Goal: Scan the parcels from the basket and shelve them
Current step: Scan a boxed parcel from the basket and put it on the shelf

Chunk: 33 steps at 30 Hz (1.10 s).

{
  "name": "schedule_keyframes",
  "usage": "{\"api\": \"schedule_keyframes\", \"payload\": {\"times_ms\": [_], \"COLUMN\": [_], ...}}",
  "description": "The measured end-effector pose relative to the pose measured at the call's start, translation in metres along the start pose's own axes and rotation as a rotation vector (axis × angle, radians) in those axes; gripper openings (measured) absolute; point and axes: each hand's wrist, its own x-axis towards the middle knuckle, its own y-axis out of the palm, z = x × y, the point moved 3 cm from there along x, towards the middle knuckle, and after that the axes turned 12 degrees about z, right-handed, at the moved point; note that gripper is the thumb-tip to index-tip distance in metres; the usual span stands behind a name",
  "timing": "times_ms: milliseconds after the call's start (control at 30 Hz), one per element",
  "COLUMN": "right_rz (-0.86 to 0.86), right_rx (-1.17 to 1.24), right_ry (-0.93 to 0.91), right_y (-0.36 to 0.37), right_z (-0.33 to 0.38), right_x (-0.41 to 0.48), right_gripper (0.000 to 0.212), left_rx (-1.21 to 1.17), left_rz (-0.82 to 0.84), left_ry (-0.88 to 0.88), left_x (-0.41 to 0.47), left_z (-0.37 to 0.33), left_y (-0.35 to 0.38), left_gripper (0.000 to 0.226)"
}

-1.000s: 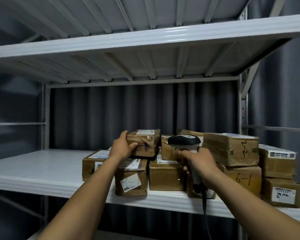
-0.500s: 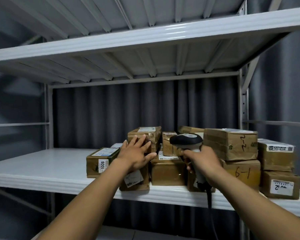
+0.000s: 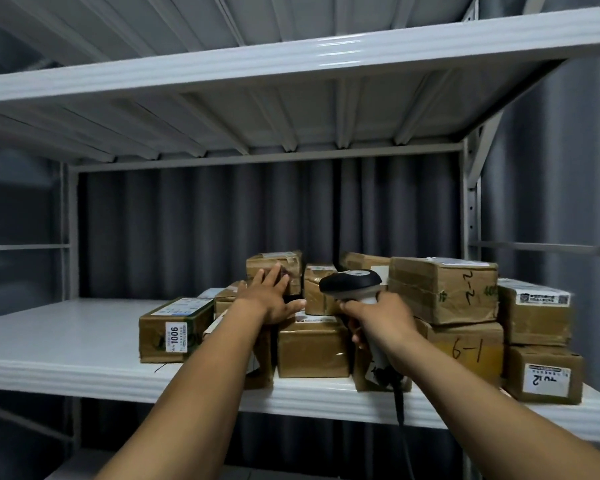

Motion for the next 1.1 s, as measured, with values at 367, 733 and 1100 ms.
{"api": "schedule_keyframes", "payload": {"times_ms": [367, 733, 1100], "right_rz": [0.061, 0.164, 0.421], "right_rx": [0.033, -0.087, -0.235], "right_ry": [0.032, 0.115, 0.291], "right_y": [-0.014, 0.002, 0.046], "right_z": [0.002, -0.077, -0.217], "right_x": [-0.062, -0.211, -0.316], "right_gripper": [0.016, 0.011, 0.020], "left_rx": [-0.027, -0.110, -0.230], "left_rz": [-0.169, -0.035, 0.364], "left_ry": [0.116, 0.194, 0.025], "left_x": [-0.088, -0.217, -0.312], "left_z": [-0.002, -0.050, -0.059], "left_y": [0.005, 0.134, 0.375], "left_gripper": [0.071, 0.064, 0.062]}}
